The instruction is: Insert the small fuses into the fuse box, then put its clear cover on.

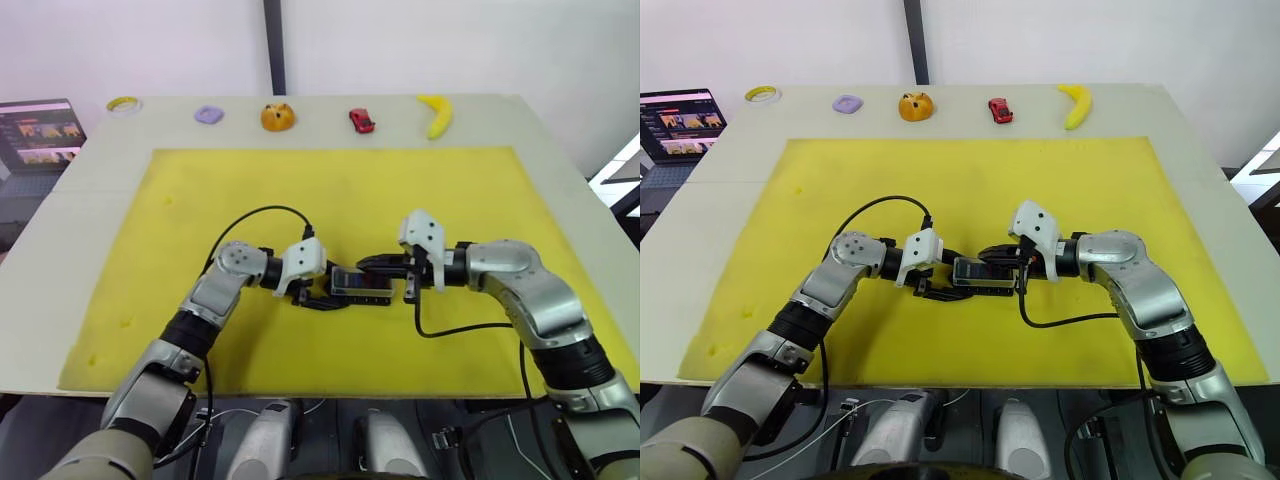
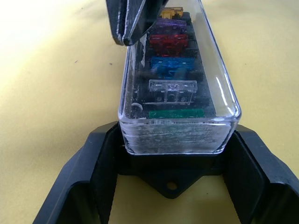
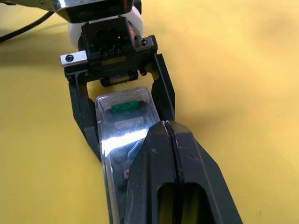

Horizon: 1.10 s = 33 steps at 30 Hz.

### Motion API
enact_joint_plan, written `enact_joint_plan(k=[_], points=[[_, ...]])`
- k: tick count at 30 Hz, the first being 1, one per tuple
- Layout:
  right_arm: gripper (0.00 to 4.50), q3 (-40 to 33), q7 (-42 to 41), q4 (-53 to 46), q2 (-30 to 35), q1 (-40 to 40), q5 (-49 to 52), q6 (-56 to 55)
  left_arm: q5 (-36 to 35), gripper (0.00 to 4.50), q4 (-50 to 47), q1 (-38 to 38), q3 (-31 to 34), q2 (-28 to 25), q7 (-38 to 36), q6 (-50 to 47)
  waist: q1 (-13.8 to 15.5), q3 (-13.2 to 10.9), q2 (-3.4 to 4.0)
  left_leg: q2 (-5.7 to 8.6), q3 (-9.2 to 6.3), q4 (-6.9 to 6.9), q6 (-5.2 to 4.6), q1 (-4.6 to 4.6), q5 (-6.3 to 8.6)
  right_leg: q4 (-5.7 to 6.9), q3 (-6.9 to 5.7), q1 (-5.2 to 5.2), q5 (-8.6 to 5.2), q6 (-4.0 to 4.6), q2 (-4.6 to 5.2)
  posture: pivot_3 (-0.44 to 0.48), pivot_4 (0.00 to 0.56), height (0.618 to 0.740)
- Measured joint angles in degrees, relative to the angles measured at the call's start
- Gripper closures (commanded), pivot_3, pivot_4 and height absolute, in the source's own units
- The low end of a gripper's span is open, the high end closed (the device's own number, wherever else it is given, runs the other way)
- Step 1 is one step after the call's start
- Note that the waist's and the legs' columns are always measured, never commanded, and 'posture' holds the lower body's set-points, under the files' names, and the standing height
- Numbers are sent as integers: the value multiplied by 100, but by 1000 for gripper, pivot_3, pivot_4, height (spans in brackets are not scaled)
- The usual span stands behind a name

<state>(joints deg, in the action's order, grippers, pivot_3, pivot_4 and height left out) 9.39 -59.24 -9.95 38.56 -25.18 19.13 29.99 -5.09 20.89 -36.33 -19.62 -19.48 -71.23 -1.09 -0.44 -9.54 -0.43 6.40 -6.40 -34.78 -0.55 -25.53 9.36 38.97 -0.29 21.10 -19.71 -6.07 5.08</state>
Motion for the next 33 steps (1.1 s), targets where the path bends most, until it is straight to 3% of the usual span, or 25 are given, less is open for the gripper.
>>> enact_joint_plan(k=[18,27,33], points=[[4464,-130,37,116,-35,639,23,-911,78,1927,4,-1,0,17,-8,-70,-8,19,-6,-1,-1,2,-1,17,2,-6,-1,-18,-1,-1,0,0,150,735],[4464,40,21,-172,120,118,87,606,99,1927,55,8,-13,20,-7,-71,-16,57,-19,-3,-2,6,-2,18,3,-12,0,-19,-2,1,0,0,150,735],[4464,66,163,-177,119,257,54,336,110,1927,66,17,-41,15,16,-71,-17,92,-26,-4,-2,15,-2,19,4,-24,0,-20,-2,1,-1,0,150,735]])
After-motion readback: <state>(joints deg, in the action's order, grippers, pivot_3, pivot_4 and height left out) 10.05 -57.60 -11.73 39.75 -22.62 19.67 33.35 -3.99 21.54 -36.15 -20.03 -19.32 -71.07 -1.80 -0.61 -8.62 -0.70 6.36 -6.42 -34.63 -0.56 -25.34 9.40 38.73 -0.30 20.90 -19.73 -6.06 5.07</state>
